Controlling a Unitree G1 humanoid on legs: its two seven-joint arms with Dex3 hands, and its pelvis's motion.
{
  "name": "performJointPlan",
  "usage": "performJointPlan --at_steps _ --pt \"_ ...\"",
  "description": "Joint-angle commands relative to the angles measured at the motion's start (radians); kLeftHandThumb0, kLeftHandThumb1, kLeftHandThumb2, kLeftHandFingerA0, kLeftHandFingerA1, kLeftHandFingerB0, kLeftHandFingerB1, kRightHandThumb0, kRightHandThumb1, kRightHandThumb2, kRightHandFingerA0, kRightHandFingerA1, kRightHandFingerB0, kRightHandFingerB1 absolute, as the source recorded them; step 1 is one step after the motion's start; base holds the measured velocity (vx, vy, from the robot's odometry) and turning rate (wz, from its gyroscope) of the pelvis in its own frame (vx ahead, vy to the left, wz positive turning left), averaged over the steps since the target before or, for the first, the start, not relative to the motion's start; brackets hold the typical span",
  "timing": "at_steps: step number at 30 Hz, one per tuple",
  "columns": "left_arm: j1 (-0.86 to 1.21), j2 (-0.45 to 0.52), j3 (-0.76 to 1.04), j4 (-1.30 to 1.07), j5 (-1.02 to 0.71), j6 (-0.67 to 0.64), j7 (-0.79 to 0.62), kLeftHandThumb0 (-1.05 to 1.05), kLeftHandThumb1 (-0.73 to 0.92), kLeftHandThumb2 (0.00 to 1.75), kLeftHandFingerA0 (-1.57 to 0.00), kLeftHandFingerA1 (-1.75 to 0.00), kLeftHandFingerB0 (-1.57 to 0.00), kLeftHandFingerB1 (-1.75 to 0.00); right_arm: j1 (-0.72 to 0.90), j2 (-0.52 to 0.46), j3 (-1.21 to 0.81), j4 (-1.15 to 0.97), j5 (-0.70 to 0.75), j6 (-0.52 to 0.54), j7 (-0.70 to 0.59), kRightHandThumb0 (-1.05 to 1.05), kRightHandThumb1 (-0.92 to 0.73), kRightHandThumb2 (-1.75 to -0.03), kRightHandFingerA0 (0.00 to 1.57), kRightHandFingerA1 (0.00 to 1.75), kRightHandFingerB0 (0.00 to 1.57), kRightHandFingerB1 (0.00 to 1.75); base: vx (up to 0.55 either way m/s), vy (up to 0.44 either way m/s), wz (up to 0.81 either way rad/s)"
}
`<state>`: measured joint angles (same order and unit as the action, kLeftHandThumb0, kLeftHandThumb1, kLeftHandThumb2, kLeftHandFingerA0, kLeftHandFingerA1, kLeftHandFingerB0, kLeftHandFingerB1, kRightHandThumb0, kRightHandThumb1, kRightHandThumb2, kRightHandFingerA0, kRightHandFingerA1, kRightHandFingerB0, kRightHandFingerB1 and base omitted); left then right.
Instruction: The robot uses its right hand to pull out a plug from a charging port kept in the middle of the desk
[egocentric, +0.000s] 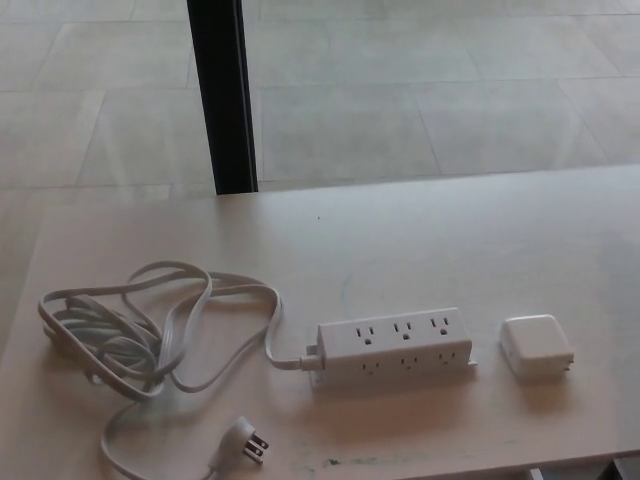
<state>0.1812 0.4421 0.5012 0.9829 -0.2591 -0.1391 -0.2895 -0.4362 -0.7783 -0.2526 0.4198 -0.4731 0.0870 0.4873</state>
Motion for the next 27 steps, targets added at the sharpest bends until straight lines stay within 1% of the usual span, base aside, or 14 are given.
performJointPlan --at_steps 1,2,3,4,5,6,9,12,14,17,19,24,25,27 --pt "-0.003 0.030 0.017 0.007 -0.018 -0.004 -0.007 -0.95 0.92 0.86 -0.63 -0.55 -0.18 -0.37 0.436 0.116 -0.727 0.080 0.353 -0.101 -0.340 -0.86 -0.63 -0.60 1.12 0.97 0.50 0.99 0.00 0.000 0.00" --pt "-0.001 0.029 0.013 0.004 -0.015 -0.004 -0.009 -0.95 0.89 1.24 -0.58 -0.62 -0.15 -0.44 0.459 0.156 -0.769 0.105 0.373 -0.082 -0.392 -0.84 -0.63 -0.60 1.14 1.14 0.43 1.10 0.00 0.000 0.00" --pt "-0.005 0.027 0.013 0.010 -0.015 -0.003 -0.006 -0.95 0.92 0.85 -0.63 -0.56 -0.19 -0.38 0.485 0.187 -0.802 0.132 0.391 -0.057 -0.422 -0.84 -0.63 -0.61 1.13 1.27 0.35 1.14 0.00 0.000 0.00" --pt "-0.001 0.027 0.016 0.007 -0.020 -0.007 -0.018 -0.97 0.89 1.24 -0.57 -0.62 -0.15 -0.43 0.490 0.203 -0.822 0.151 0.409 -0.040 -0.434 -0.81 -0.66 -0.61 1.10 1.24 0.31 1.12 0.00 0.000 0.00" --pt "-0.002 0.027 0.017 0.007 -0.020 -0.003 -0.012 -0.95 0.92 0.86 -0.62 -0.55 -0.19 -0.38 0.493 0.216 -0.838 0.200 0.430 -0.050 -0.466 -0.78 -0.67 -0.60 1.03 1.22 0.27 1.09 0.00 0.000 0.00" --pt "-0.005 0.025 0.017 0.004 -0.020 0.005 -0.004 -0.95 0.91 0.87 -0.62 -0.56 -0.18 -0.39 0.494 0.242 -0.865 0.258 0.479 -0.053 -0.475 -0.80 -0.50 -0.95 0.91 1.16 0.31 0.89 0.00 0.000 0.00" --pt "-0.012 0.022 0.012 0.009 -0.016 0.007 0.002 -0.93 0.92 0.86 -0.62 -0.53 -0.17 -0.35 0.490 0.261 -0.902 0.292 0.509 -0.032 -0.487 -0.80 -0.64 -0.65 1.00 1.33 0.18 1.23 0.00 0.000 0.00" --pt "0.001 0.017 0.015 0.001 -0.019 0.005 -0.001 -0.96 0.92 0.85 -0.62 -0.57 -0.19 -0.38 0.481 0.308 -0.939 0.333 0.551 0.053 -0.497 -0.76 -0.63 -0.73 0.87 1.26 0.09 1.24 0.00 0.000 0.00" --pt "0.008 0.014 0.019 -0.006 -0.022 0.005 0.000 -0.96 0.92 0.86 -0.61 -0.56 -0.20 -0.39 0.462 0.315 -0.965 0.385 0.580 0.064 -0.505 -0.71 -0.59 -0.76 0.97 1.39 0.16 0.99 0.00 0.000 0.00" --pt "-0.004 0.020 0.014 0.010 -0.014 0.003 0.007 -0.93 0.92 0.86 -0.60 -0.56 -0.20 -0.38 0.458 0.322 -0.981 0.402 0.566 0.067 -0.543 -0.71 -0.56 -0.83 1.10 1.34 0.18 1.20 0.00 0.000 0.00" --pt "-0.007 0.022 0.019 0.023 -0.020 0.001 0.001 -0.95 0.92 0.86 -0.61 -0.56 -0.20 -0.38 0.452 0.323 -1.013 0.437 0.585 0.046 -0.563 -0.73 -0.56 -0.86 1.00 1.47 0.66 1.47 0.00 0.000 0.00" --pt "-0.007 0.023 0.017 0.023 -0.018 0.003 -0.001 -0.92 0.92 0.86 -0.63 -0.53 -0.18 -0.36 0.428 0.321 -1.068 0.484 0.601 0.055 -0.606 -0.69 -0.54 -0.91 1.25 1.54 0.88 1.41 0.00 0.000 0.00" --pt "-0.002 0.020 0.016 0.006 -0.018 0.007 0.004 -0.94 0.92 0.86 -0.62 -0.56 -0.19 -0.39 0.426 0.331 -1.075 0.472 0.598 0.071 -0.608 -0.69 -0.56 -0.89 1.19 1.50 0.56 1.41 0.00 0.000 0.00" --pt "-0.004 0.021 0.017 0.009 -0.018 0.008 0.003 -0.96 0.91 0.87 -0.61 -0.56 -0.19 -0.39 0.420 0.336 -1.087 0.469 0.603 0.094 -0.595 -0.67 -0.55 -0.89 1.12 1.46 0.64 1.40 0.00 0.000 0.00"
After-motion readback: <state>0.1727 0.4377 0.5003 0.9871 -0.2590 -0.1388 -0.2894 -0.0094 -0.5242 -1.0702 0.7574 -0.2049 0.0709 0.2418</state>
